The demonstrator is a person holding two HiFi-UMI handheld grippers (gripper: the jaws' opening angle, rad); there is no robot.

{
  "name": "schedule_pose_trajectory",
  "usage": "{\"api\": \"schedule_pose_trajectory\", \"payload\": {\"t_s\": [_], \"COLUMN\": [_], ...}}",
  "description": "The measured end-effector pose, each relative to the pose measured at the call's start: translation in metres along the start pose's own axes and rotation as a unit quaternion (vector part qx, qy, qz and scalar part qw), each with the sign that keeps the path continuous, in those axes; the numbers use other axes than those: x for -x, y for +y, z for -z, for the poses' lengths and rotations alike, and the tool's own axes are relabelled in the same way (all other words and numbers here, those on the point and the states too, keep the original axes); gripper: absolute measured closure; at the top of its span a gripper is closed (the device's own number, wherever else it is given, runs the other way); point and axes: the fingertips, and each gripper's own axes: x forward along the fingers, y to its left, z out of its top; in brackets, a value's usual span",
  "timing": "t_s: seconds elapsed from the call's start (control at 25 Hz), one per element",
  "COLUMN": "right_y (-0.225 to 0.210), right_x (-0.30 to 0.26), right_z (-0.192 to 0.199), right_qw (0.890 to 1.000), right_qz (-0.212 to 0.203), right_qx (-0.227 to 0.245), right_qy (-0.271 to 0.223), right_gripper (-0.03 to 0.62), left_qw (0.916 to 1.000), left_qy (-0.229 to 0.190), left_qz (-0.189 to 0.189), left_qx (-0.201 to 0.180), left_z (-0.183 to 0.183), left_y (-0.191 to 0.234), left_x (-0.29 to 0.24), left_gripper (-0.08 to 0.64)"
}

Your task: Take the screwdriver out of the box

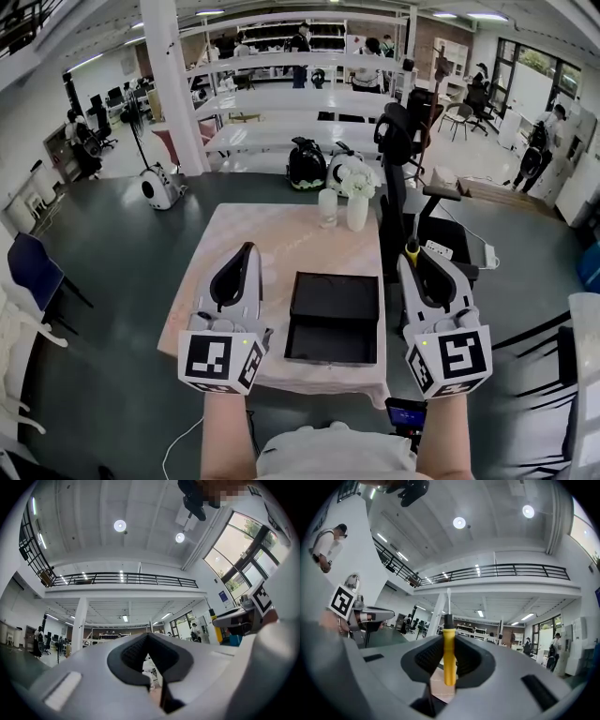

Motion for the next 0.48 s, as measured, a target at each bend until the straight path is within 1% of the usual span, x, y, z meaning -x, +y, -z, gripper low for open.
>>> {"api": "schedule_pose_trajectory", "payload": {"t_s": [0.24,0.48], "right_y": [0.001,0.001], "right_x": [0.004,0.001], "right_z": [-0.008,-0.005], "right_qw": [1.000,1.000], "right_qz": [0.003,-0.002], "right_qx": [0.004,0.004], "right_qy": [-0.008,-0.008], "right_gripper": [0.512,0.512], "left_qw": [0.9999,0.9998], "left_qy": [-0.006,-0.014], "left_qz": [-0.014,-0.014], "left_qx": [0.002,-0.001], "left_z": [-0.007,-0.011], "left_y": [0.012,0.012], "left_x": [0.007,0.005], "left_gripper": [0.557,0.556]}}
